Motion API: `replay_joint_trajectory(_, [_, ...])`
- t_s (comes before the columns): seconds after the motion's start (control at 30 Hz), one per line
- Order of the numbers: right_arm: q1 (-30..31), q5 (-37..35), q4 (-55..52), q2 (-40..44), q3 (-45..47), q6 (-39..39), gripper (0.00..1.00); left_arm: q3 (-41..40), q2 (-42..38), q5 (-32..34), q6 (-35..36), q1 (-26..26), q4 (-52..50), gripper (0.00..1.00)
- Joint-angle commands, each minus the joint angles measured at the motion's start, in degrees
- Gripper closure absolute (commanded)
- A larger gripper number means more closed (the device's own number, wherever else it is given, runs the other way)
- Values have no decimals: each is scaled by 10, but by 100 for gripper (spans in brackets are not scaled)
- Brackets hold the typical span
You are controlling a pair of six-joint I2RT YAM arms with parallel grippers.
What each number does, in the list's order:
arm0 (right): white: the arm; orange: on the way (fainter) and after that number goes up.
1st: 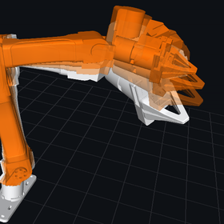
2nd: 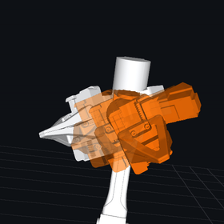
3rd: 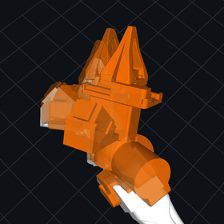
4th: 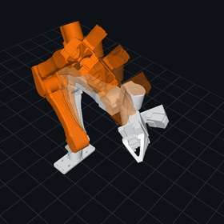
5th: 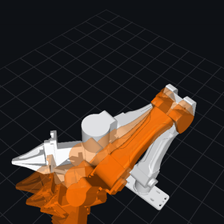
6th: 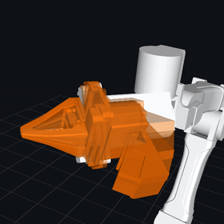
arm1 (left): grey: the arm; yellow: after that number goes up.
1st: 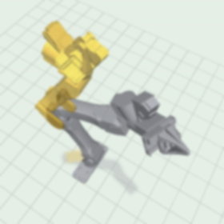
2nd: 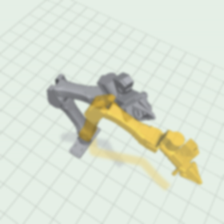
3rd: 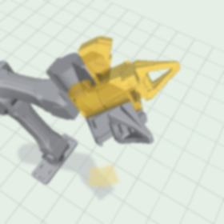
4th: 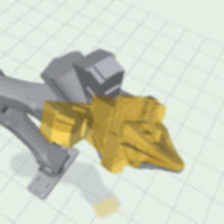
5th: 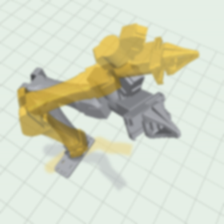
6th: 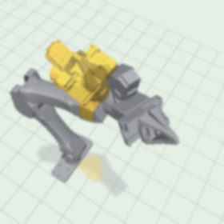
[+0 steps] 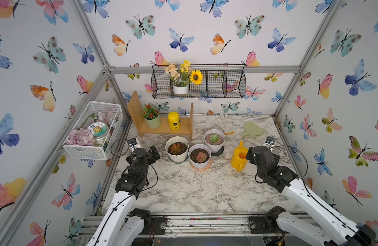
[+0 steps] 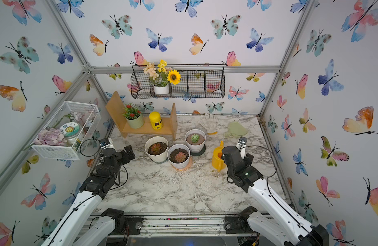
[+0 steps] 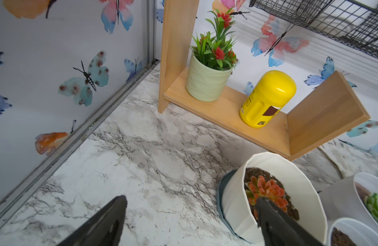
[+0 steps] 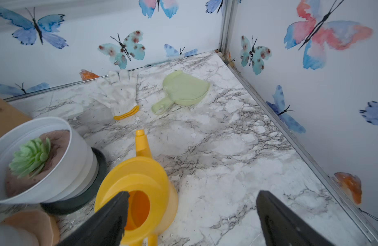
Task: Water the succulent around the soil edge
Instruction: Reset both arms
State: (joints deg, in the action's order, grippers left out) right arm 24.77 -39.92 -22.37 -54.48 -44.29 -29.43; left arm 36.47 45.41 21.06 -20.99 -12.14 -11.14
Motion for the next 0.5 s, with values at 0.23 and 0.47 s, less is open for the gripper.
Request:
replay_joint_trajectory(0.23, [-265,209,310,-69,96,176,2,-104,64,22,106,68,277,1])
replay_joint_trajectory(0.47, [-268,224,536,-97,216,179,2,-132,100,37,102,90,354,1])
